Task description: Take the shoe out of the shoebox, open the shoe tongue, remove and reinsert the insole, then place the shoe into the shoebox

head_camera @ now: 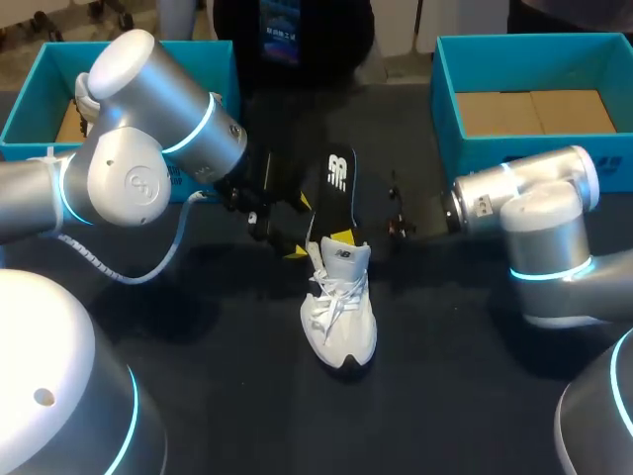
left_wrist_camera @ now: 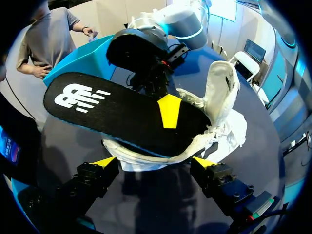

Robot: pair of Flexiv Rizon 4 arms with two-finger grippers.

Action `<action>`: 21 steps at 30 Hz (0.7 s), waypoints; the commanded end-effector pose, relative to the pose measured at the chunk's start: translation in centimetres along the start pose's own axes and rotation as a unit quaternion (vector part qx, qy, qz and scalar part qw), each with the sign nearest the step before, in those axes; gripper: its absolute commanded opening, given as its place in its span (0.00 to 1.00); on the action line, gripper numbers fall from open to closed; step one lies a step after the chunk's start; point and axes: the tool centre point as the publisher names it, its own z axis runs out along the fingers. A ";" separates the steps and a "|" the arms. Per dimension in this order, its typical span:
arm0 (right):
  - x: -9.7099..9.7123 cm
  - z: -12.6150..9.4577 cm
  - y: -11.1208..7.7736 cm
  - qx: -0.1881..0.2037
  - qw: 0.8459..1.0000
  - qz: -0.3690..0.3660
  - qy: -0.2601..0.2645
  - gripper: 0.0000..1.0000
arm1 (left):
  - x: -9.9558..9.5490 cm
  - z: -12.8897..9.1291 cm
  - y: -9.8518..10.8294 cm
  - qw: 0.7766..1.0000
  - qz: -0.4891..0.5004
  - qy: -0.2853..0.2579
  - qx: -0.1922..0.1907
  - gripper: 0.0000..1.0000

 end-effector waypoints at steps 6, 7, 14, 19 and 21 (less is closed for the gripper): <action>0.5 0.0 0.4 -0.007 1.000 -0.018 -0.017 0.15 | 0.0 0.0 0.0 1.000 0.000 -0.001 -0.002 1.00; 0.4 0.1 0.9 -0.005 1.000 -0.023 -0.014 0.27 | 0.0 0.0 0.0 1.000 0.000 -0.001 -0.002 1.00; -0.3 0.2 1.8 -0.009 0.999 -0.039 -0.015 0.32 | 0.0 0.0 0.0 1.000 0.000 -0.001 -0.002 1.00; -0.9 0.3 2.6 -0.007 0.999 -0.047 -0.012 0.35 | 0.0 0.0 0.0 1.000 0.000 -0.001 -0.002 1.00; -1.2 0.2 3.3 -0.006 0.998 -0.054 -0.012 0.30 | 0.0 0.0 0.0 1.000 0.000 -0.001 -0.002 1.00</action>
